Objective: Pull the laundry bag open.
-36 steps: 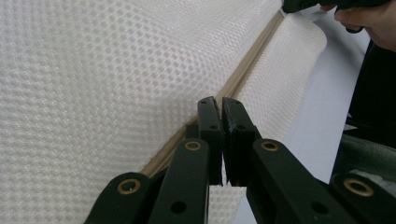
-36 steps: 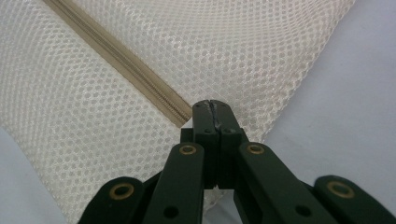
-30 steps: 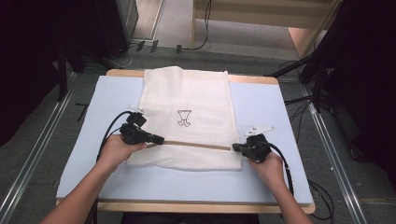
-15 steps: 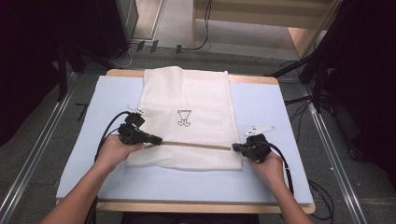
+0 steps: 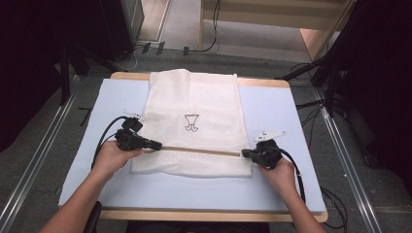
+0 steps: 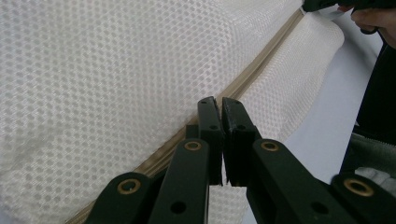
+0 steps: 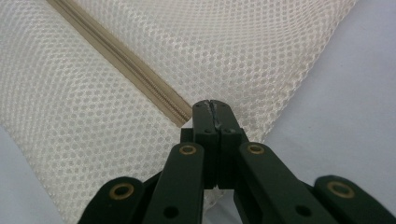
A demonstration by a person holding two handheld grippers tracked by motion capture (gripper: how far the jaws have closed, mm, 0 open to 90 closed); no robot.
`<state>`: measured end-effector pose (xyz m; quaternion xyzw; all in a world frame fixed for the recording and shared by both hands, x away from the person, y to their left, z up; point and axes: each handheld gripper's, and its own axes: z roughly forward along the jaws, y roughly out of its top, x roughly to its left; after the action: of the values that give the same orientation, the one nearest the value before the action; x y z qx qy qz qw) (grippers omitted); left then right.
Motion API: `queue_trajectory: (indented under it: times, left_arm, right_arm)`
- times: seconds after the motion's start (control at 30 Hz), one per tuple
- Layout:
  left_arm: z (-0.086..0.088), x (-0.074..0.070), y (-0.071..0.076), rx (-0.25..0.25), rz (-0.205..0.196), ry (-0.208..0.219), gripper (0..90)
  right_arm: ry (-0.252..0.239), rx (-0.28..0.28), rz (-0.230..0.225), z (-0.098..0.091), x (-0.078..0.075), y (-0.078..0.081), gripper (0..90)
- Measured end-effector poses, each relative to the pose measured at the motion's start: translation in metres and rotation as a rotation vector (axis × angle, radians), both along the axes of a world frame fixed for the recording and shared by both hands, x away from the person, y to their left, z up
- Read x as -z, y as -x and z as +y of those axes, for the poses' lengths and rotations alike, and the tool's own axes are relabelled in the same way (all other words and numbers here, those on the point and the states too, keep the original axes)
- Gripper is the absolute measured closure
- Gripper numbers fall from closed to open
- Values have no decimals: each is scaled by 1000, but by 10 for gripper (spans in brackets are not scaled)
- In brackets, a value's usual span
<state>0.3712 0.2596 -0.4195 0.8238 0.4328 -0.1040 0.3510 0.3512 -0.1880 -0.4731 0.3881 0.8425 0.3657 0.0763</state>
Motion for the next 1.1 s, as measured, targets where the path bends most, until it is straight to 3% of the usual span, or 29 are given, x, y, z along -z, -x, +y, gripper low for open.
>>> queue_trajectory:
  times: [1.1]
  left_arm:
    - [61,-3,13,-127,-17,12,889]
  right_arm:
    - [-15,-31,-20,-3,2,-1,900]
